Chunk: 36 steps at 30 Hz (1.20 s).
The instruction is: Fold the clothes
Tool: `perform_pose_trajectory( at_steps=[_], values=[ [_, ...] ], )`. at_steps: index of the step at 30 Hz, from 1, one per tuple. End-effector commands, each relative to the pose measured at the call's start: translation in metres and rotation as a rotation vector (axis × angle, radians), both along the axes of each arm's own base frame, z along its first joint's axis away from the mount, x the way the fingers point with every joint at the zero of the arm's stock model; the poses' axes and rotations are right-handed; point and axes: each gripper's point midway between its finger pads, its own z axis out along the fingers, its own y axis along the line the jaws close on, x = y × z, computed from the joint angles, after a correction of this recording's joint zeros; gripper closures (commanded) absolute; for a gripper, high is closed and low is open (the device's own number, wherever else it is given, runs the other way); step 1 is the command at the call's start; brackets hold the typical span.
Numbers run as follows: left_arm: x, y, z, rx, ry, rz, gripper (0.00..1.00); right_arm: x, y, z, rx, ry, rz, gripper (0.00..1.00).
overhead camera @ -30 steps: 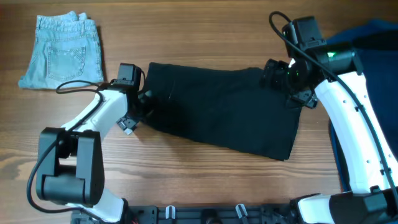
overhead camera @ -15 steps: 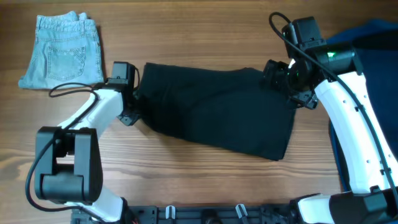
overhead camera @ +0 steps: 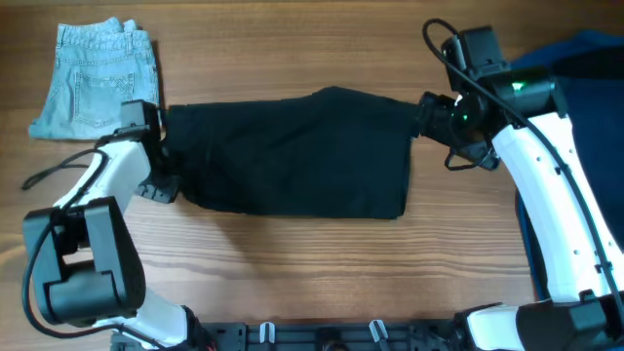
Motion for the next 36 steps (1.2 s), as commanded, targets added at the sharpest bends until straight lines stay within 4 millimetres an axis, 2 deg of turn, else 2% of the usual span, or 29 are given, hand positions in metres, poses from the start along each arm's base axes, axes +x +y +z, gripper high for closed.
perform_pose_trajectory(
  at_steps=[1,4,5,7,13,18,22,25,28,31,35,36],
  values=[
    [-0.011,0.016,-0.006,0.054,0.044,0.077,0.96,-0.018,0.025,-0.037,0.149,0.125,-0.023,0.0],
    [-0.013,0.013,-0.006,0.039,0.052,0.075,0.96,-0.047,0.049,-0.09,0.299,0.262,-0.014,0.0],
    [-0.013,0.012,-0.007,0.03,0.053,0.074,0.96,-0.051,0.052,-0.101,0.322,0.281,-0.038,0.0],
    [-0.013,0.008,-0.007,0.011,0.053,0.072,0.96,-0.058,0.054,-0.115,0.34,0.306,-0.095,0.0],
    [-0.013,-0.004,-0.007,-0.058,0.049,0.066,0.96,-0.087,0.05,-0.138,0.334,0.417,-0.241,0.01],
    [-0.015,-0.005,-0.007,-0.064,0.057,0.065,0.96,-0.09,0.059,-0.17,0.41,0.386,-0.222,0.0],
    [-0.016,-0.006,-0.008,-0.07,0.062,0.065,0.96,-0.084,0.056,-0.176,0.395,0.351,-0.219,0.01],
    [-0.014,-0.015,-0.007,-0.125,0.054,0.059,0.96,-0.076,0.048,-0.179,0.35,0.311,-0.269,0.01],
    [-0.013,-0.02,-0.007,-0.139,0.052,0.051,0.96,-0.066,0.05,-0.179,0.365,0.273,-0.269,0.0],
    [-0.012,-0.028,-0.007,-0.152,0.052,0.03,0.96,-0.062,0.049,-0.179,0.36,0.255,-0.281,0.11],
    [-0.011,-0.045,-0.006,-0.163,0.054,-0.016,0.96,-0.061,0.045,-0.182,0.334,0.25,-0.294,0.05],
    [-0.011,-0.048,-0.006,-0.163,0.054,-0.026,0.96,-0.062,0.043,-0.186,0.321,0.259,-0.298,0.01]
  ],
)
